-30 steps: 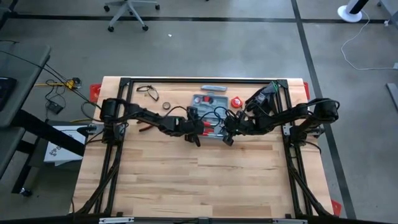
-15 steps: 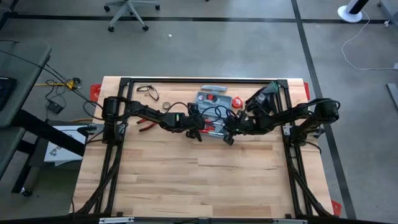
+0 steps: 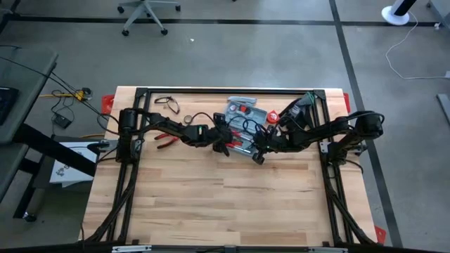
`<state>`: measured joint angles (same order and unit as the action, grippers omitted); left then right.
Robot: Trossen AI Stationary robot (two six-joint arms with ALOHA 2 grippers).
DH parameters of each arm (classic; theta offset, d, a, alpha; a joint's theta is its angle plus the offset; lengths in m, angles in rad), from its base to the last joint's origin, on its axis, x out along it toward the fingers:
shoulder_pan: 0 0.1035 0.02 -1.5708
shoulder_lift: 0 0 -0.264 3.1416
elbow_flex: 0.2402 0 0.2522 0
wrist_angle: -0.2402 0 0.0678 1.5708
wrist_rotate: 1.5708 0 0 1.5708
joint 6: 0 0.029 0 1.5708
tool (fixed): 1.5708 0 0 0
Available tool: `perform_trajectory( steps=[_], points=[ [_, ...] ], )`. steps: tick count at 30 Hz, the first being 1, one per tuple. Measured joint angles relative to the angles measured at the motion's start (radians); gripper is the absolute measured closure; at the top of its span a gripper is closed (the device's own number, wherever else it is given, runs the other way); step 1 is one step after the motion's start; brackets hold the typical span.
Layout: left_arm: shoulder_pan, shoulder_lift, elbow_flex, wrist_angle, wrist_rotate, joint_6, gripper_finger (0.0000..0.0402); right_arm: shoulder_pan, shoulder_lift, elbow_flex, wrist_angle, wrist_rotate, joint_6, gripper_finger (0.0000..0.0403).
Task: Prefit tool cases
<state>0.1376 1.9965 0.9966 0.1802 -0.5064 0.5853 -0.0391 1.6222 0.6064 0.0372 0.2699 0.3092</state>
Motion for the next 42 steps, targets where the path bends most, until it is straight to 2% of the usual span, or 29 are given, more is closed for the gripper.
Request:
perform_trajectory(
  steps=[4, 6, 11, 16, 20, 23, 32, 37, 42],
  points=[
    [0.036, -0.001, 0.002, -0.021, 0.048, -0.075, 0.0179, 0.0, 0.0, 0.0, 0.0, 0.002, 0.0, 0.0403],
    [0.047, -0.001, 0.001, -0.018, 0.052, -0.109, 0.0195, 0.0, 0.0, -0.001, 0.004, 0.004, 0.0, 0.0403],
    [0.052, 0.001, 0.002, -0.016, 0.081, -0.099, 0.0303, 0.0, 0.0, -0.001, 0.008, 0.01, -0.003, 0.0403],
    [0.029, 0.001, 0.024, -0.065, 0.067, -0.078, 0.0307, 0.0, 0.0, -0.001, 0.011, 0.009, 0.0, 0.0403],
    [0.002, -0.001, 0.041, -0.095, -0.024, -0.075, 0.0313, 0.0, 0.0, -0.001, 0.013, 0.011, 0.0, 0.0403],
    [-0.004, -0.02, 0.044, -0.13, -0.027, -0.067, 0.0322, 0.0, -0.009, -0.002, 0.017, 0.022, -0.003, 0.0403],
    [-0.033, -0.115, 0.048, -0.178, 0.008, -0.152, 0.0351, 0.0, -0.181, -0.005, -0.012, 0.043, -0.047, 0.0403],
    [-0.046, -0.177, 0.053, -0.173, -0.07, -0.169, 0.0361, 0.001, -0.27, -0.004, -0.039, 0.043, -0.064, 0.0403],
    [-0.052, -0.252, 0.052, -0.247, -0.084, -0.167, 0.0361, 0.001, -0.343, -0.003, -0.08, 0.056, -0.079, 0.0403]
  ],
)
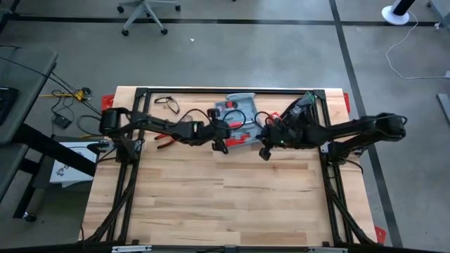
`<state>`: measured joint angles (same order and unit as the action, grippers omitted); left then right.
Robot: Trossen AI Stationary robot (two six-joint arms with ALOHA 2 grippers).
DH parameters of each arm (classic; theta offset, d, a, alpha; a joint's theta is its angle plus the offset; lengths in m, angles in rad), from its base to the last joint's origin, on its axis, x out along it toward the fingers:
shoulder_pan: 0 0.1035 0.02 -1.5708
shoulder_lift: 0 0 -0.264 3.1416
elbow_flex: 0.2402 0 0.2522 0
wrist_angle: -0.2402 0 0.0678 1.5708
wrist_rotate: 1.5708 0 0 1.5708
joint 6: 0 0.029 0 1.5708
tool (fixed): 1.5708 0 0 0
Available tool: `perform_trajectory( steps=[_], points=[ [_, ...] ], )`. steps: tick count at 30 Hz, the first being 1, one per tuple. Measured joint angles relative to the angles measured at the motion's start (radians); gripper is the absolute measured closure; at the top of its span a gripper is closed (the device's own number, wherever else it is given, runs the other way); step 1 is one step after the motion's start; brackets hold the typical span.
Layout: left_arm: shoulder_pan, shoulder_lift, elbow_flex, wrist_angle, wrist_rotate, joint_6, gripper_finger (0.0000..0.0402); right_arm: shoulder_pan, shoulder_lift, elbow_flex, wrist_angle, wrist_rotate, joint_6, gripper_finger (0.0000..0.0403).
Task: Prefit tool cases
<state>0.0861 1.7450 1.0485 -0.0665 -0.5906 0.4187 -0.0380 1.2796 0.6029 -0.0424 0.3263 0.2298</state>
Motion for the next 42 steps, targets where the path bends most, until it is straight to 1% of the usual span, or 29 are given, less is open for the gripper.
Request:
perform_trajectory(
  steps=[2, 5, 9, 17, 21, 24, 27, 30, 33, 38, 40, 42],
  points=[
    [0.003, -0.031, 0.001, -0.044, -0.033, -0.006, 0.0361, 0.0, -0.027, 0.001, -0.008, 0.012, -0.004, 0.0403],
    [0.006, -0.078, 0.0, -0.16, -0.096, -0.011, 0.0361, 0.0, -0.065, 0.001, -0.039, 0.039, -0.006, 0.0403],
    [0.007, -0.164, 0.0, -0.335, -0.138, -0.081, 0.0361, 0.0, -0.095, 0.002, -0.093, 0.068, -0.006, 0.0403],
    [0.032, -0.298, 0.0, -0.75, -0.153, -0.321, 0.0361, 0.002, -0.088, 0.002, -0.149, 0.089, 0.028, 0.0402],
    [0.053, -0.319, -0.002, -0.926, -0.115, -0.446, 0.0361, 0.012, -0.088, 0.003, -0.158, 0.092, 0.031, 0.0402],
    [0.054, -0.323, -0.031, -0.939, -0.074, -0.5, 0.0361, 0.022, -0.088, 0.003, -0.158, 0.093, 0.034, 0.0402],
    [0.05, -0.319, -0.08, -0.876, -0.001, -0.521, 0.0361, 0.034, -0.088, 0.003, -0.158, 0.115, 0.036, 0.0402],
    [0.048, -0.318, -0.134, -0.788, 0.103, -0.545, 0.0361, 0.043, -0.088, 0.003, -0.158, 0.14, 0.047, 0.0402],
    [0.048, -0.317, -0.169, -0.756, 0.173, -0.591, 0.0356, 0.047, -0.088, 0.003, -0.158, 0.141, 0.047, 0.0402],
    [0.04, -0.315, -0.2, -0.768, 0.262, -0.629, 0.0281, 0.047, -0.088, 0.003, -0.169, 0.141, 0.054, 0.0402],
    [0.04, -0.315, -0.204, -0.776, 0.293, -0.639, 0.0259, 0.047, -0.088, 0.003, -0.172, 0.141, 0.061, 0.0402],
    [0.035, -0.315, -0.203, -0.775, 0.31, -0.65, 0.0247, 0.047, -0.088, 0.003, -0.173, 0.141, 0.061, 0.0402]
  ],
)
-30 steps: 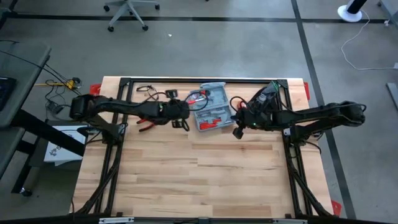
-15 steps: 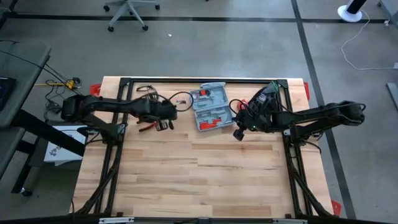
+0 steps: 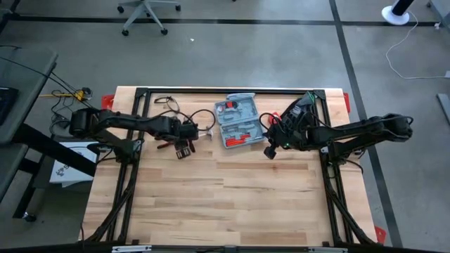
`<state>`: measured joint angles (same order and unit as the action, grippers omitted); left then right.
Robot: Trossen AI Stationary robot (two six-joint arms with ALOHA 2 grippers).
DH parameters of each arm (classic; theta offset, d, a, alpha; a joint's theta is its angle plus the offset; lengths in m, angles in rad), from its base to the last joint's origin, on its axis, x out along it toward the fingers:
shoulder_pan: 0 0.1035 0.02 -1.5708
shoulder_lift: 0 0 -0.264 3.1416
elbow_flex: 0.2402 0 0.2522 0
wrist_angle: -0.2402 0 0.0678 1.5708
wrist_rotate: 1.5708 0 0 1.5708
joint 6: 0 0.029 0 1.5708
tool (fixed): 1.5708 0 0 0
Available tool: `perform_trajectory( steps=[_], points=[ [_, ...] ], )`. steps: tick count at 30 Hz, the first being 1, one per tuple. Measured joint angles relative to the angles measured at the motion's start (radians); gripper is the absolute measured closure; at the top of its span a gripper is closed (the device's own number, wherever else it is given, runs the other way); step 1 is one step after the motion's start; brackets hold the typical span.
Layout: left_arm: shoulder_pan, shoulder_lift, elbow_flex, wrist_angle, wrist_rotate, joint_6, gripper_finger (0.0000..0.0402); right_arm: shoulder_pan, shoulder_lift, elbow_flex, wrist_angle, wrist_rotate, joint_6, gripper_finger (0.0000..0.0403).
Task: Prefit tool cases
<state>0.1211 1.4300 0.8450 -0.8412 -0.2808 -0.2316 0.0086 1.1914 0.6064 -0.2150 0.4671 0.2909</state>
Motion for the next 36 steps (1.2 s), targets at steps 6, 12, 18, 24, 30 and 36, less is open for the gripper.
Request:
perform_trajectory(
  steps=[6, 12, 18, 24, 30, 36],
  points=[
    [-0.018, -0.001, 0.0, -0.037, 0.01, -0.015, 0.0238, 0.0, 0.0, 0.0, -0.004, 0.0, 0.0, 0.0402],
    [-0.031, -0.005, 0.0, 0.008, -0.001, -0.028, 0.0237, 0.0, 0.0, 0.0, -0.007, 0.0, 0.0, 0.0402],
    [-0.03, -0.005, 0.0, 0.26, -0.018, 0.033, 0.0237, 0.0, 0.0, 0.0, -0.006, 0.0, 0.0, 0.0402],
    [-0.028, 0.003, 0.001, 0.673, -0.017, 0.152, 0.0236, -0.002, 0.001, 0.0, -0.001, 0.011, 0.023, 0.0402],
    [0.019, 0.096, 0.002, 0.932, 0.014, 0.226, 0.0251, -0.012, 0.08, 0.0, 0.117, 0.005, 0.001, 0.0402],
    [0.083, 0.27, 0.06, 0.949, 0.017, 0.218, 0.0302, -0.101, 0.226, 0.001, 0.193, -0.025, -0.043, 0.0403]
  ],
)
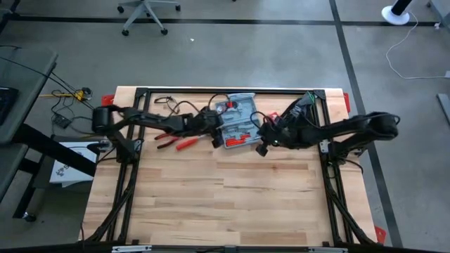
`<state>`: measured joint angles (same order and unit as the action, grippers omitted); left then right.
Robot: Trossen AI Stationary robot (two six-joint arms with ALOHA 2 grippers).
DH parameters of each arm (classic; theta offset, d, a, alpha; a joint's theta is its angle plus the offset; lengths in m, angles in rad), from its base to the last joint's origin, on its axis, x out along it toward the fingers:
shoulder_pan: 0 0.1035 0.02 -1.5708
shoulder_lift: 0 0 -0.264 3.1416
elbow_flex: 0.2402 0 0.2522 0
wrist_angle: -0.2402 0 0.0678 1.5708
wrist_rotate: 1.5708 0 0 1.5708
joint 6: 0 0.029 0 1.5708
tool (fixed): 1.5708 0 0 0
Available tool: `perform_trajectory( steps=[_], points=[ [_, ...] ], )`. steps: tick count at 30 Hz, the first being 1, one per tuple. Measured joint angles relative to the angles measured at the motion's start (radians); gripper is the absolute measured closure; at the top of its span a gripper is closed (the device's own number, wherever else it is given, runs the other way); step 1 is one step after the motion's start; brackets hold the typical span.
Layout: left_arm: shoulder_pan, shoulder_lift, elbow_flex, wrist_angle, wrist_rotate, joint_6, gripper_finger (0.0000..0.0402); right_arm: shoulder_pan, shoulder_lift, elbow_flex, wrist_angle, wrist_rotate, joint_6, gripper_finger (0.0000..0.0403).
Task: Prefit tool cases
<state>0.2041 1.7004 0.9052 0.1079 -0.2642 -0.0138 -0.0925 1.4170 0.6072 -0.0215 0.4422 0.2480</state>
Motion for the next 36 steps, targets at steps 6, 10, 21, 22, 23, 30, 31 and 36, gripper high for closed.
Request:
perform_trajectory(
  steps=[6, 10, 21, 22, 23, 30, 31, 36],
  points=[
    [0.023, 0.168, 0.112, 0.004, 0.052, 0.025, 0.0392, -0.109, 0.098, 0.0, 0.051, -0.116, -0.019, 0.0403],
    [0.025, 0.235, 0.178, -0.019, 0.062, 0.028, 0.039, -0.151, 0.129, 0.0, 0.061, -0.145, -0.021, 0.0403],
    [-0.013, 0.258, 0.207, -0.263, 0.096, 0.001, 0.0401, -0.09, 0.206, 0.005, 0.093, -0.235, 0.044, 0.0403],
    [-0.025, 0.258, 0.207, -0.275, 0.094, -0.005, 0.0401, -0.075, 0.208, 0.004, 0.093, -0.234, 0.052, 0.0403],
    [-0.037, 0.258, 0.207, -0.285, 0.092, -0.01, 0.0401, -0.059, 0.208, 0.004, 0.093, -0.233, 0.063, 0.0403],
    [-0.141, 0.258, 0.206, -0.293, 0.043, -0.05, 0.0401, 0.055, 0.19, 0.001, 0.068, -0.177, 0.14, 0.0403],
    [-0.154, 0.257, 0.205, -0.292, 0.026, -0.055, 0.0401, 0.072, 0.183, 0.0, 0.058, -0.16, 0.15, 0.0403],
    [-0.198, 0.223, 0.2, -0.304, -0.033, -0.06, 0.0401, 0.129, 0.128, -0.003, 0.018, -0.117, 0.171, 0.0403]
  ],
)
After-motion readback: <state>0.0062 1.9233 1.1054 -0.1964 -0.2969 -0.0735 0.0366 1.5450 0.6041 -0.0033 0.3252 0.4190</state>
